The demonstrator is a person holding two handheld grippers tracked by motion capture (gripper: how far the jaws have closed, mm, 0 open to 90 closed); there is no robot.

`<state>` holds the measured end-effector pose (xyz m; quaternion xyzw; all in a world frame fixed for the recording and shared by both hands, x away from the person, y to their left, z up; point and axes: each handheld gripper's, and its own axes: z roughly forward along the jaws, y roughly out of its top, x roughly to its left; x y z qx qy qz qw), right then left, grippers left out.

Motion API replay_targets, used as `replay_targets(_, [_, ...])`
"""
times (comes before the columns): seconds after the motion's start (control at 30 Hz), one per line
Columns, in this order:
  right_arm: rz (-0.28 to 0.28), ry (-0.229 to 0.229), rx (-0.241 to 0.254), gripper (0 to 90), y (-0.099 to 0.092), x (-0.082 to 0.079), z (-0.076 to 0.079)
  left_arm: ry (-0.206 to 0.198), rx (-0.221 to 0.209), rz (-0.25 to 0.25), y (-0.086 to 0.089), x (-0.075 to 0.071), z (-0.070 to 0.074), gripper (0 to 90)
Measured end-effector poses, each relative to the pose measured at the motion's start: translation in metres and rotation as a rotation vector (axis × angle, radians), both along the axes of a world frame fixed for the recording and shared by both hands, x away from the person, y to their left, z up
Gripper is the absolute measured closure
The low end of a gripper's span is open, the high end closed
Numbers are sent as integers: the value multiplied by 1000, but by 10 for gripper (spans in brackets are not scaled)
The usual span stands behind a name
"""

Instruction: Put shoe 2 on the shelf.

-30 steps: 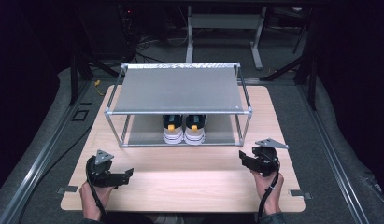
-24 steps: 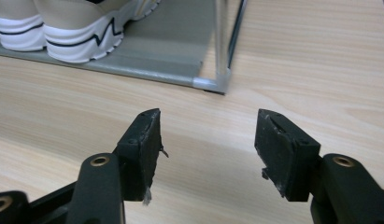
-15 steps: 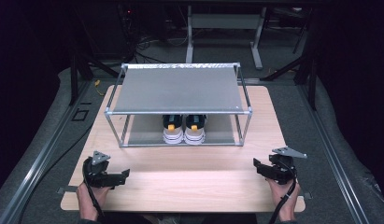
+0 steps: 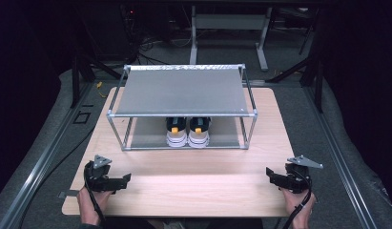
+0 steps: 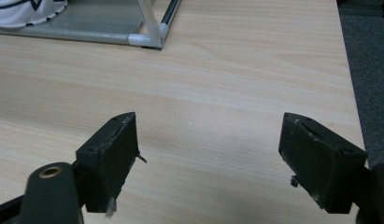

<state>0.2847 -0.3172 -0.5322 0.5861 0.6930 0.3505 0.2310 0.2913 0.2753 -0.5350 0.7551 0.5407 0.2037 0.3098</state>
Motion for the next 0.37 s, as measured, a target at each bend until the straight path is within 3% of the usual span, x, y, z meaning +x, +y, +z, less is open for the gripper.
replay_targets(0.37, [-9,21,4,110,-9,-3,-12,10,-6,7,4,0,-8,0])
